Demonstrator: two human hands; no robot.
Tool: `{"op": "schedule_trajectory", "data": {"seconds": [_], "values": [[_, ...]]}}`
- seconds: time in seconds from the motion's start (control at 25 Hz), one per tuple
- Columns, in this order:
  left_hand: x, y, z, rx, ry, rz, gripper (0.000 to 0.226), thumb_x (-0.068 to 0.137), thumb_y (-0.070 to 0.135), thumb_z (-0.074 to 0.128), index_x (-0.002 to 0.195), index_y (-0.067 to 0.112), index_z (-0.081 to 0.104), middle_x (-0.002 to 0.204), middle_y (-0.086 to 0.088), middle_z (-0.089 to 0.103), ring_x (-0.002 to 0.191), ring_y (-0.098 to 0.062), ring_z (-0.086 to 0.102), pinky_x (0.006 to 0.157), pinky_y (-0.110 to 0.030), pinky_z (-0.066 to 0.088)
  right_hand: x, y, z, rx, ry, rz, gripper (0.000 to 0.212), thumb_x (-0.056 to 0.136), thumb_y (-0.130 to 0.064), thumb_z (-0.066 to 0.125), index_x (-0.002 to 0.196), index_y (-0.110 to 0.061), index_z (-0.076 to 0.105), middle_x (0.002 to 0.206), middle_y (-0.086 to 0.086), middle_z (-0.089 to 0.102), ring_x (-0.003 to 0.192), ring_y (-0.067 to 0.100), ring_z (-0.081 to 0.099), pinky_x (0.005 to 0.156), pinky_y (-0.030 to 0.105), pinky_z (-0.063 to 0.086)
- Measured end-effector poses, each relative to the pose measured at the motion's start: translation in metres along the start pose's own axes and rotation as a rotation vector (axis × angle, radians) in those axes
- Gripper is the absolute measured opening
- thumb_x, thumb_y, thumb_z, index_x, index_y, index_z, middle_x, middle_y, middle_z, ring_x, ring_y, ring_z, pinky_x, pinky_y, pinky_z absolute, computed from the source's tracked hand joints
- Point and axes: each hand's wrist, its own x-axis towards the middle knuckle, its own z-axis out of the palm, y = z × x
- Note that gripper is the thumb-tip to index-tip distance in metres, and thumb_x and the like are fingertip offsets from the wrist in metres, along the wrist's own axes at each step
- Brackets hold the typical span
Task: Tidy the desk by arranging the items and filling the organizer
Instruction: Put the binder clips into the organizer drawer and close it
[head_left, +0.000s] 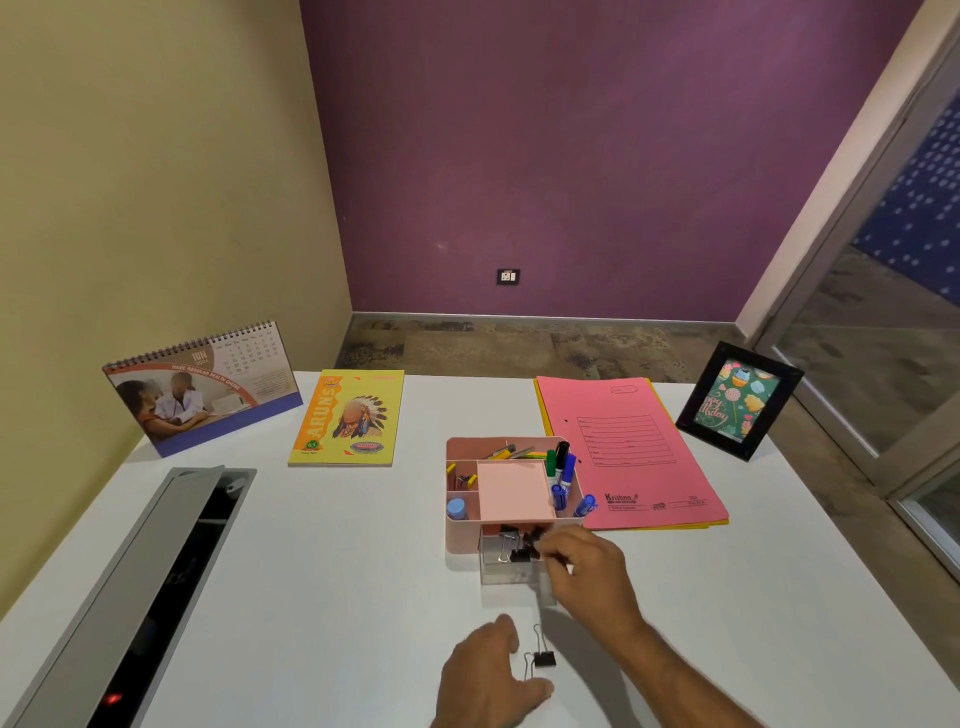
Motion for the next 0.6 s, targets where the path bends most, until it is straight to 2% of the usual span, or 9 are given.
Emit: {"op": "schedule_trajectory", "data": {"seconds": [0.08,0.16,0.24,0.4,0.48,0.6], "values": [[0.000,0.003,0.002,0.048,-0.054,-0.011,0.046,0.060,0.057,0.065,0.088,0.026,0.043,0.086,0.010,0.051,0.081,-0.015,0.049,0.071,-0.027,0.041,0.006,0.002,0.006,-0.109,-0.093,-0.036,0.023,0.067,0.001,0.079,0.083,-0.016,0.077,0.086,-0.005,0.075,0.076,0.007,0.068,0.076,0.004,0.046],[0.001,0.004,0.003,0.079,-0.072,-0.006,0.038,0.065,0.049,0.066,0.088,0.027,0.044,0.089,0.008,0.049,0.083,-0.016,0.046,0.074,-0.028,0.042,0.011,0.001,0.009,-0.188,-0.188,-0.047,0.021,0.069,0.002,0.076,0.083,-0.014,0.076,0.086,-0.002,0.073,0.076,0.014,0.069,0.072,0.016,0.054],[0.002,0.003,0.003,0.086,-0.065,0.001,0.033,0.068,0.045,0.065,0.087,0.028,0.044,0.091,0.007,0.049,0.084,-0.016,0.045,0.073,-0.028,0.041,0.015,0.000,0.012,-0.231,-0.263,-0.036,0.020,0.073,0.001,0.071,0.087,-0.012,0.074,0.090,0.001,0.072,0.079,0.019,0.068,0.070,0.022,0.053],[0.003,-0.003,0.005,0.135,-0.016,0.023,0.025,0.069,0.035,0.058,0.089,0.028,0.044,0.093,0.008,0.060,0.083,-0.017,0.051,0.075,-0.028,0.045,0.022,0.001,0.017,-0.306,-0.411,-0.028,0.027,0.082,-0.010,0.060,0.107,-0.015,0.072,0.108,0.000,0.070,0.095,0.018,0.065,0.084,0.025,0.053],[0.005,-0.007,0.007,0.146,0.019,0.049,0.027,0.068,0.029,0.053,0.094,0.027,0.045,0.093,0.010,0.062,0.084,-0.018,0.055,0.076,-0.029,0.046,0.020,0.000,0.015,-0.314,-0.400,-0.030,0.027,0.082,-0.016,0.060,0.106,-0.019,0.072,0.107,-0.003,0.071,0.094,0.017,0.066,0.084,0.028,0.055],[0.005,-0.008,0.008,0.098,0.107,0.095,0.030,0.070,0.027,0.053,0.098,0.029,0.042,0.090,0.013,0.060,0.078,-0.017,0.052,0.071,-0.027,0.043,0.007,-0.001,0.010,-0.214,-0.204,-0.045,0.024,0.075,-0.022,0.062,0.095,-0.021,0.075,0.096,-0.007,0.075,0.083,0.013,0.070,0.076,0.026,0.058]]}}
